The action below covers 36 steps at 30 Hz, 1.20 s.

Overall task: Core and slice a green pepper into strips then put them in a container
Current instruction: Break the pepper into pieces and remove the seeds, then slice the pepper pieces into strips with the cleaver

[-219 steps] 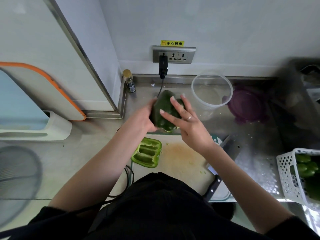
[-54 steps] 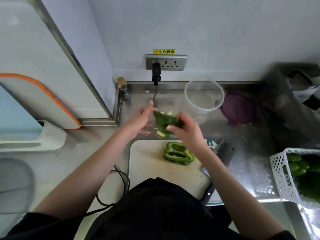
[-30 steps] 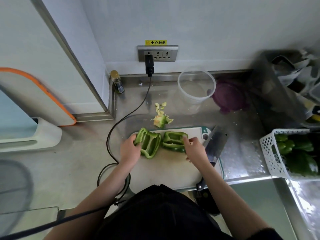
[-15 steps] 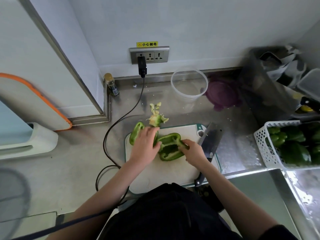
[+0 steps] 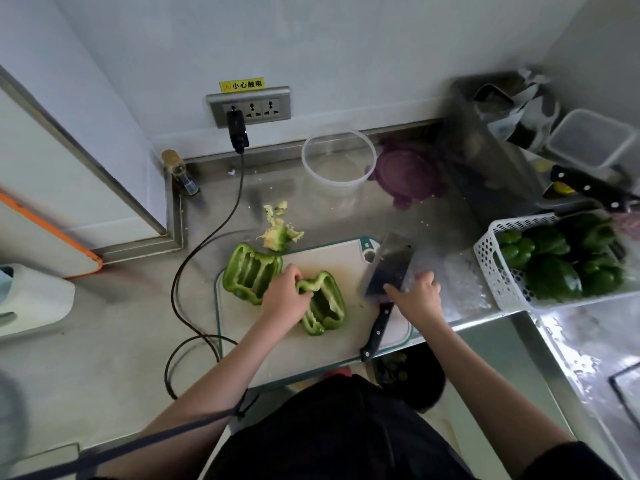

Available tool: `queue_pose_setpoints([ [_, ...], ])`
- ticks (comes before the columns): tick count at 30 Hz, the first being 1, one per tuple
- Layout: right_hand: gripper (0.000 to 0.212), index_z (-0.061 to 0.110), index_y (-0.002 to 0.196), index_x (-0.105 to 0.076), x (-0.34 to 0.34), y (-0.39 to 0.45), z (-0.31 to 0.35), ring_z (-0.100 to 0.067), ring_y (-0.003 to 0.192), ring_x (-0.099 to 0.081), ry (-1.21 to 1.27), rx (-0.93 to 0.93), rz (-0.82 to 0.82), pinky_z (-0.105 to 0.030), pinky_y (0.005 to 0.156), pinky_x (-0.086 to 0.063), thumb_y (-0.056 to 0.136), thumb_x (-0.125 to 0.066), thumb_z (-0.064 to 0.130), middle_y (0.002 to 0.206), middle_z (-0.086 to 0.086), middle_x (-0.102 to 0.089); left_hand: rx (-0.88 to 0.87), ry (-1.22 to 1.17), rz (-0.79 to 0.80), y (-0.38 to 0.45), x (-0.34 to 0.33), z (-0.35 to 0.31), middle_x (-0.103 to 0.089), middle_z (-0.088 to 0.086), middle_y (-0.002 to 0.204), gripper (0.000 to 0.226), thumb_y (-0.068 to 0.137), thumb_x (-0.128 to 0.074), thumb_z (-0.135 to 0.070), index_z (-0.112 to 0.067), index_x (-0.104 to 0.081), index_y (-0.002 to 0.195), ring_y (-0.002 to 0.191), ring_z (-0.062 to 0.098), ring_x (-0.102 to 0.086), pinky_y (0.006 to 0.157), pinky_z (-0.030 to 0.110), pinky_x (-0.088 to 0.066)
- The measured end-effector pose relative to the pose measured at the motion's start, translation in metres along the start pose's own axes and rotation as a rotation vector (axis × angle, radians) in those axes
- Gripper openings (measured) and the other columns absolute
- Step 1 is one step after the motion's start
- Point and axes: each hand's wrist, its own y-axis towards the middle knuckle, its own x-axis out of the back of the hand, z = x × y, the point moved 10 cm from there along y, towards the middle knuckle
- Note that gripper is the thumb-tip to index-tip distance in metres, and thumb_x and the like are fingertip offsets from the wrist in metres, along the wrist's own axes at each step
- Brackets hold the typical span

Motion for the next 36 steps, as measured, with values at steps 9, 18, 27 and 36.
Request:
queue_pose_setpoints([
  [9,0.094,0.001,0.132,-0.027,-0.023,0.006,-0.014,-0.034,0.132,-0.03,-0.131,-0.12,0.039,-0.043,0.102,-0.033,0.07,-0.077,0.051,0.14,-0.017,-0.036,0.133,-0.049,0.044,-0.003,-0.017,-0.007,-0.031,0.009,0.119,0.044,0.084,-0.061,-0.033,-0.021,-0.039,0.12,0.071,0.021,-0.052,0.057,0.025,-0.04],
  [18,0.083,0.003,0.132,-0.025,-0.024,0.005,0.001,-0.031,0.131,-0.03,-0.156,-0.15,-0.002,-0.039,0.103,-0.033,0.076,-0.077,0.035,0.14,-0.015,-0.032,0.16,0.053,0.072,0.004,-0.029,-0.011,-0.033,0.009,0.116,0.044,0.081,-0.056,-0.031,-0.025,-0.027,0.114,0.101,0.033,-0.044,0.083,0.042,-0.047],
  [27,0.084,0.002,0.129,-0.026,-0.027,0.003,0.0,-0.036,0.129,-0.032,0.087,-0.253,0.042,-0.038,0.102,-0.034,0.07,-0.082,0.026,0.138,-0.019,-0.031,0.126,0.021,0.256,0.007,-0.039,-0.015,-0.024,0.014,0.129,0.063,0.081,-0.065,-0.046,-0.019,-0.021,0.117,0.093,0.025,-0.046,0.074,0.029,-0.043],
  [36,0.078,0.001,0.127,-0.024,-0.032,-0.007,0.026,-0.035,0.131,-0.029,-0.02,-0.136,-0.048,-0.043,0.105,-0.032,0.076,-0.078,0.026,0.136,-0.017,-0.03,0.086,0.008,0.266,0.012,-0.038,-0.017,-0.028,0.016,0.127,0.058,0.082,-0.062,-0.051,-0.018,-0.022,0.109,0.096,0.025,-0.041,0.09,0.032,-0.044],
])
